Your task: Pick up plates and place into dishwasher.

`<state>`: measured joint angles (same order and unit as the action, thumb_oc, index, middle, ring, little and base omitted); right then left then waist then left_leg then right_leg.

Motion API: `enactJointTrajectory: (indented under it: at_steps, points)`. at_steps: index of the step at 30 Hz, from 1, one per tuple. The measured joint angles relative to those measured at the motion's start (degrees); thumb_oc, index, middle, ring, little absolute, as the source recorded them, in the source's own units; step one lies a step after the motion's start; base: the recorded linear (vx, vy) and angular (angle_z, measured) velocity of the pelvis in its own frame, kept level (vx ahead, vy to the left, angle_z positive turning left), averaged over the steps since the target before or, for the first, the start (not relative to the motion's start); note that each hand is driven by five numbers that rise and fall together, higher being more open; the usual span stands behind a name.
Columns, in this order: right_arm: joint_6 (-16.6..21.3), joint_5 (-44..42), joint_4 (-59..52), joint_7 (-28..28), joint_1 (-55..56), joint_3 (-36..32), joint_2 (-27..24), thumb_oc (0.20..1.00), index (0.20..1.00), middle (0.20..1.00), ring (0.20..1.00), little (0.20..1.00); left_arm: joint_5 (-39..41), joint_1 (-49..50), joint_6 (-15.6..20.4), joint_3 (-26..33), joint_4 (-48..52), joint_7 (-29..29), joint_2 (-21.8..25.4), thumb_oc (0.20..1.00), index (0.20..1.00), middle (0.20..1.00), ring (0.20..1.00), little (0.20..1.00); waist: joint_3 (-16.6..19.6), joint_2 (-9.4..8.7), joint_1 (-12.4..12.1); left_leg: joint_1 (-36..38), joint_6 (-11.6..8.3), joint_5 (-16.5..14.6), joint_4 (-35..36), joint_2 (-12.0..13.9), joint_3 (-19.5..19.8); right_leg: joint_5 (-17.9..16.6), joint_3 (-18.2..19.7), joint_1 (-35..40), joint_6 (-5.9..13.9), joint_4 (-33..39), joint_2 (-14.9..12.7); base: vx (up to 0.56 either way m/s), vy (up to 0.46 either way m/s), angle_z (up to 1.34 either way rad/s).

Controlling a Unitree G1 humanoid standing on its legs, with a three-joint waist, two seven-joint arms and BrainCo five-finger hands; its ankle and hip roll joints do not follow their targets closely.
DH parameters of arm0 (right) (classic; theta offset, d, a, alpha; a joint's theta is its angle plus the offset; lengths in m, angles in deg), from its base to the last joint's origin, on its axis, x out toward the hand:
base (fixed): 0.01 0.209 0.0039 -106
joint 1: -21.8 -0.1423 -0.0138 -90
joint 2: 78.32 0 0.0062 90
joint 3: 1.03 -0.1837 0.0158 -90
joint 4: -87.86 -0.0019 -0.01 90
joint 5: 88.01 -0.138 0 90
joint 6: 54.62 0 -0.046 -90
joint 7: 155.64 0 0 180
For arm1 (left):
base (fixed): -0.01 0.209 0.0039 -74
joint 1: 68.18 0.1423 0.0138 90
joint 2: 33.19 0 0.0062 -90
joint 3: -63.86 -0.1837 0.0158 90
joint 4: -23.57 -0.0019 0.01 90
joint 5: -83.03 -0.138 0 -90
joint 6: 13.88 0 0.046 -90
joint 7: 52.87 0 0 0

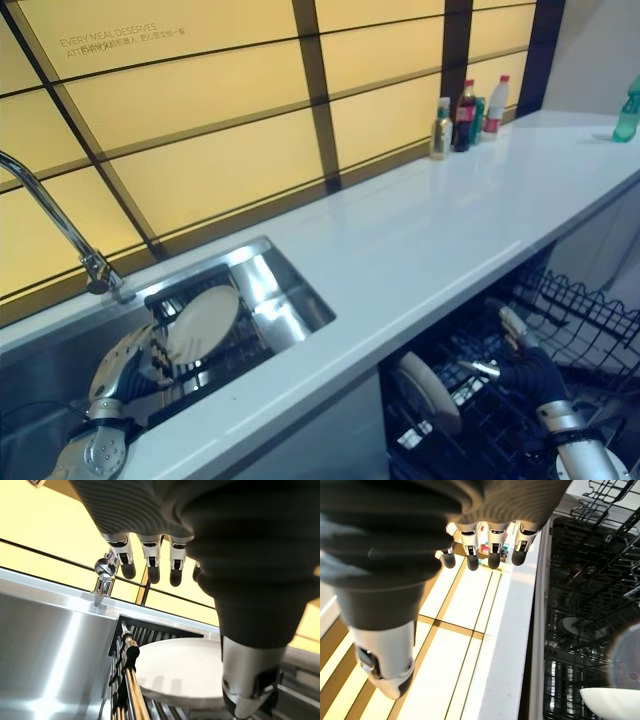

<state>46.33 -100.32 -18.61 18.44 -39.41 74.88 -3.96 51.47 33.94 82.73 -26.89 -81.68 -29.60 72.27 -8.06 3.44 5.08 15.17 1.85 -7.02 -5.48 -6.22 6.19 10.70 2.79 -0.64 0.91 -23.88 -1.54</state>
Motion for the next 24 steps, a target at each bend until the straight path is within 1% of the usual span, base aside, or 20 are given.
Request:
enactJointTrajectory:
  at_steps: [1, 3, 4, 5, 6, 8, 9, 10, 12, 13, 14, 15, 16, 17, 18, 19, 20, 21, 24]
  points:
    - [0.0, 0.2, 0.0, 0.2, -0.2, 0.5, 0.0, 1.0, 1.0, 1.0, 1.0, 1.0, 0.8, 0.3, -0.3, 0.1, 0.7, 0.0, 0.1, 1.0, 1.0, 1.0, 1.0, 1.0, 0.8, -0.21, -0.1, -0.5, 0.03, 0.3, 0.2, 0.1, 0.0, -0.4, -0.1, -0.3, -0.05, 0.5, 0.0, -0.21, 0.026, -0.01]
    - [0.0, 0.4, 0.0, 0.5, -1.2, 1.2, 0.2, 1.0, 1.0, 1.0, 1.0, 1.0, 2.0, 0.3, -2.0, 0.7, 2.3, -0.1, 0.0, 1.0, 1.0, 1.0, 1.0, 1.0, 2.7, -0.31, -1.0, -1.3, 0.43, 0.4, 0.8, 0.4, 0.0, -1.0, -0.2, -0.9, 0.02, 1.8, 0.3, -0.21, 0.03, -0.03]
    - [0.0, 0.4, 0.0, 0.7, -2.2, 1.3, 0.6, 1.0, 1.0, 1.0, 1.0, 1.0, 3.0, 0.3, -2.6, 2.2, 3.8, -0.2, 0.1, 1.0, 1.0, 1.0, 1.0, 1.0, 3.7, -0.53, -1.3, -2.0, 0.51, 0.5, 0.9, 0.5, -0.1, -1.2, -0.2, -1.4, 0.02, 2.1, 0.3, -0.19, 0.02, -0.02]
    - [0.0, 0.4, 0.0, 0.9, -3.3, 1.3, 0.9, 1.0, 1.0, 1.0, 1.0, 1.0, 3.7, 0.2, -3.0, 3.8, 5.0, -0.2, 0.6, 1.0, 1.0, 1.0, 1.0, 1.0, 4.4, -0.25, -1.4, -2.2, 0.64, 0.6, 1.1, 0.5, 0.0, -1.3, -0.3, -1.5, 0.06, 2.2, 0.2, -0.19, 0.013, 0.02]
    - [0.0, 0.4, 0.0, 1.1, -4.3, 1.3, 1.3, 1.0, 1.0, 1.0, 1.0, 1.0, 3.7, 0.1, -3.0, 5.6, 5.5, -0.2, 1.5, 1.0, 1.0, 1.0, 1.0, 1.0, 4.9, -0.68, -1.4, -2.7, 0.68, 0.6, 1.2, 0.4, 0.1, -1.3, -0.4, -2.0, 0.03, 2.2, 0.1, -0.17, -0.006, 0.06]
    - [0.0, 0.4, 0.0, 1.2, -5.8, 1.2, 1.8, 1.0, 1.0, 1.0, 1.0, 1.0, 5.6, -0.2, -3.1, 9.7, 6.2, -0.2, 4.6, 1.0, 1.0, 1.0, 1.0, 1.0, 5.9, -0.16, -1.4, -2.9, 0.84, 0.7, 1.6, 0.2, 0.3, -1.0, -0.5, -2.4, -0.26, 1.7, -0.2, -0.14, -0.042, 0.09]
    - [0.0, 0.4, 0.0, 1.2, -5.9, 1.2, 2.1, 1.0, 1.0, 1.0, 1.0, 1.0, 6.2, -0.2, -3.2, 12.6, 7.5, 0.0, 6.2, 1.0, 1.0, 1.0, 1.0, 1.0, 6.4, -0.79, -1.4, -2.9, 0.86, 0.8, 1.8, 0.1, 0.4, -0.7, -0.7, -2.6, -0.22, 1.4, -0.4, -0.12, -0.103, 0.11]
    - [0.0, 0.5, 0.0, 1.0, -5.8, 1.1, 2.4, 1.0, 1.0, 1.0, 1.0, 1.0, 6.8, -0.4, -3.1, 14.9, 8.3, 0.6, 7.6, 1.0, 1.0, 1.0, 1.0, 1.0, 6.6, -0.11, -1.4, -2.9, 0.58, 1.1, 2.0, 0.1, 0.6, -0.5, -0.9, -2.7, -0.26, 1.4, -0.6, -0.11, -0.131, 0.11]
    - [0.0, 0.4, 0.0, 0.3, -5.9, 1.1, 3.2, 1.0, 1.0, 1.0, 1.0, 1.0, 7.8, -0.5, -3.1, 19.8, 11.0, 1.4, 10.1, 1.0, 1.0, 1.0, 1.0, 1.0, 7.4, 0.29, -1.5, -2.8, 0.58, 1.4, 2.3, 0.3, 0.6, -0.5, -1.6, -2.7, -0.24, 2.3, -0.7, -0.13, -0.167, 0.04]
    - [-0.1, 0.4, 0.0, -0.1, -6.0, 1.1, 3.4, 1.0, 1.0, 1.0, 1.0, 1.0, 8.0, -0.6, -3.1, 22.3, 12.7, 2.3, 11.1, 1.0, 1.0, 1.0, 1.0, 1.0, 8.0, 0.8, -1.9, -2.8, 0.58, 1.5, 2.5, 0.6, 0.4, -0.6, -1.9, -2.9, -0.22, 2.8, -0.9, -0.14, -0.161, -0.06]
    - [-0.2, 0.4, 0.0, -0.6, -6.4, 1.1, 3.5, 1.0, 1.0, 1.0, 1.0, 1.0, 8.2, -0.6, -3.3, 24.0, 13.9, 2.8, 12.7, 1.0, 1.0, 1.0, 1.0, 1.0, 8.3, 0.85, -2.4, -2.9, 0.52, 1.6, 2.9, 0.9, -0.2, -1.0, -3.5, -3.0, 0.16, 3.6, -1.5, -0.2, -0.207, -0.24]
    - [-0.4, 0.4, -0.1, -0.9, -7.2, 1.2, 3.5, 1.0, 1.0, 1.0, 1.0, 1.0, 8.2, -0.6, -3.5, 25.6, 14.9, 3.3, 14.3, 1.0, 1.0, 1.0, 1.0, 1.0, 8.5, 1.42, -3.2, -2.9, 0.44, 1.5, 3.3, 1.2, -1.3, -1.3, -5.1, -3.6, 0.25, 3.8, -2.1, -0.18, -0.192, -0.42]
    - [-0.9, 0.4, -0.2, -1.2, -8.4, 1.7, 3.6, 1.0, 1.0, 1.0, 1.0, 1.0, 8.7, -0.7, -3.5, 27.5, 15.4, 4.1, 15.6, 1.0, 1.0, 1.0, 1.0, 1.0, 8.5, 2.85, -3.8, -3.1, 0.31, 1.5, 3.8, 1.5, -2.3, -1.6, -6.0, -4.0, 0.08, 3.9, -2.3, -0.22, -0.242, -0.52]
    - [-1.5, 0.4, -0.2, -1.4, -9.3, 2.1, 3.5, 1.0, 1.0, 1.0, 1.0, 1.0, 10.0, -1.2, -3.7, 28.4, 15.5, 5.1, 17.2, 1.0, 1.0, 1.0, 1.0, 1.0, 8.9, 3.1, -4.5, -3.5, 0.19, 1.5, 4.4, 2.0, -2.9, -2.1, -6.5, -4.2, 0.47, 4.2, -2.3, -0.18, -0.213, -0.31]
    - [-2.2, 0.4, -0.6, -1.4, -10.1, 2.7, 3.5, 1.0, 1.0, 1.0, 1.0, 1.0, 10.5, -1.5, -3.8, 29.2, 15.9, 5.9, 18.8, 1.0, 1.0, 1.0, 1.0, 1.0, 9.4, 3.25, -4.6, -4.0, -0.04, 1.5, 4.7, 2.1, -2.7, -2.0, -6.7, -4.8, 0.32, 4.1, -2.3, -0.19, -0.255, -0.1]
    - [-2.7, 0.4, -1.0, -1.3, -10.8, 3.1, 3.3, 1.0, 1.0, 1.0, 1.0, 1.0, 10.8, -2.4, -4.1, 29.2, 16.1, 6.5, 19.9, 1.0, 1.0, 1.0, 1.0, 1.0, 9.4, 3.15, -4.5, -4.0, -0.3, 1.5, 5.2, 2.2, -2.5, -1.9, -6.9, -5.2, 0.09, 4.2, -2.0, -0.2, -0.27, 0.02]
    - [-3.1, 0.4, -1.1, -1.1, -11.7, 3.9, 3.0, 1.0, 1.0, 1.0, 1.0, 1.0, 11.1, -3.6, -4.2, 29.0, 16.2, 7.1, 21.0, 1.0, 1.0, 1.0, 1.0, 1.0, 9.4, 3.86, -4.5, -4.2, -0.62, 2.0, 5.5, 2.5, -2.6, -1.9, -6.9, -5.7, -0.49, 4.0, -1.9, -0.18, -0.259, 0.04]
    - [-3.7, 0.5, -1.1, -0.8, -13.1, 5.4, 2.2, 1.0, 1.0, 1.0, 1.0, 1.0, 11.1, -5.2, -4.7, 28.8, 16.2, 7.3, 21.8, 1.0, 1.0, 1.0, 1.0, 1.0, 9.5, 3.53, -4.5, -4.5, -0.86, 2.1, 5.6, 2.6, -2.3, -1.9, -7.0, -5.8, -0.77, 4.3, -1.5, -0.17, -0.253, 0.02]
    - [-5.4, 1.1, -1.1, 1.2, -17.4, 9.5, 0.3, 1.0, 1.0, 1.0, 1.0, 1.0, 12.8, -10.7, -6.7, 24.4, 16.1, 8.5, 24.2, 1.0, 1.0, 1.0, 1.0, 1.0, 9.4, 3.98, -4.6, -5.5, -1.83, 2.5, 5.7, 3.4, -1.3, -1.8, -7.7, -6.8, -1.74, 4.3, -0.8, -0.16, -0.236, 0.07]
